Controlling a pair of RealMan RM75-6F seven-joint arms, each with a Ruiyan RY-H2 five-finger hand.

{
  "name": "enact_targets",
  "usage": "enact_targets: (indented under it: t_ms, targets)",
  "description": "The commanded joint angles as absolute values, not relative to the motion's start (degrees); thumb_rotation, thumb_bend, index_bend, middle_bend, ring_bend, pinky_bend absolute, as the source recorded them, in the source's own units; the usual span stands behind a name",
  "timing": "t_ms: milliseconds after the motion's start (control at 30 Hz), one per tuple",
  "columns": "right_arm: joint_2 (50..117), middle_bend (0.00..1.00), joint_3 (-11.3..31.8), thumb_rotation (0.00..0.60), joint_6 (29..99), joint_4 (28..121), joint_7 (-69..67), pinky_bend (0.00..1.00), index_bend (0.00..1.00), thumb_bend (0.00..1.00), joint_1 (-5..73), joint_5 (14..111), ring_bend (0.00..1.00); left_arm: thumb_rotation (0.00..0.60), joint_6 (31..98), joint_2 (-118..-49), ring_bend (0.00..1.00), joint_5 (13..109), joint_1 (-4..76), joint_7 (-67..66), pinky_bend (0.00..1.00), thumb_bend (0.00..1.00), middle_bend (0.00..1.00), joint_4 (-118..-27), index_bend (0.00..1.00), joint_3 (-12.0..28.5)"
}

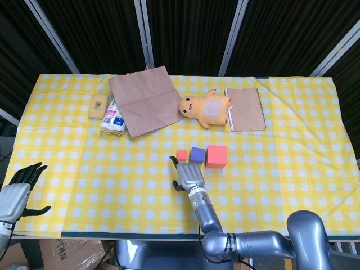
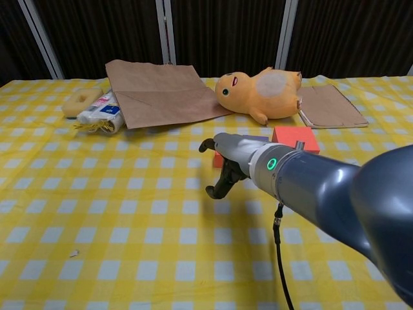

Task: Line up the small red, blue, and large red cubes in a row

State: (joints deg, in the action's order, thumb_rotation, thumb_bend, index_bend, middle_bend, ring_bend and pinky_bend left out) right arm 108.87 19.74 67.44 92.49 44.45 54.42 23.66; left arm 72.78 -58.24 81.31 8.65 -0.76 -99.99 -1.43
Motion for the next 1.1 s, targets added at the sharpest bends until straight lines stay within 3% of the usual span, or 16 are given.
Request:
enact_targets:
  t_ms: [33, 1100]
  targets:
    - [109.7, 1.0, 19.4, 0.6, 67.4, 91.5, 44.7, 1.0, 0.11, 0.5, 54.7, 23.0, 1.0, 0.6, 72.7, -58.2, 0.0, 81.4, 8.7, -0.5, 0.0, 0.0, 0.0, -100.0, 0.0, -1.5]
    - [113.7, 1.0, 19.7, 0.6, 68.4, 83.9, 45.4, 1.0, 0.02, 0.5, 54.5, 20.4, 1.0, 0.6, 71.7, -57.7, 0.0, 81.2, 9.0, 0.2, 0.0, 0.0, 0.0, -100.5, 0.0, -1.7]
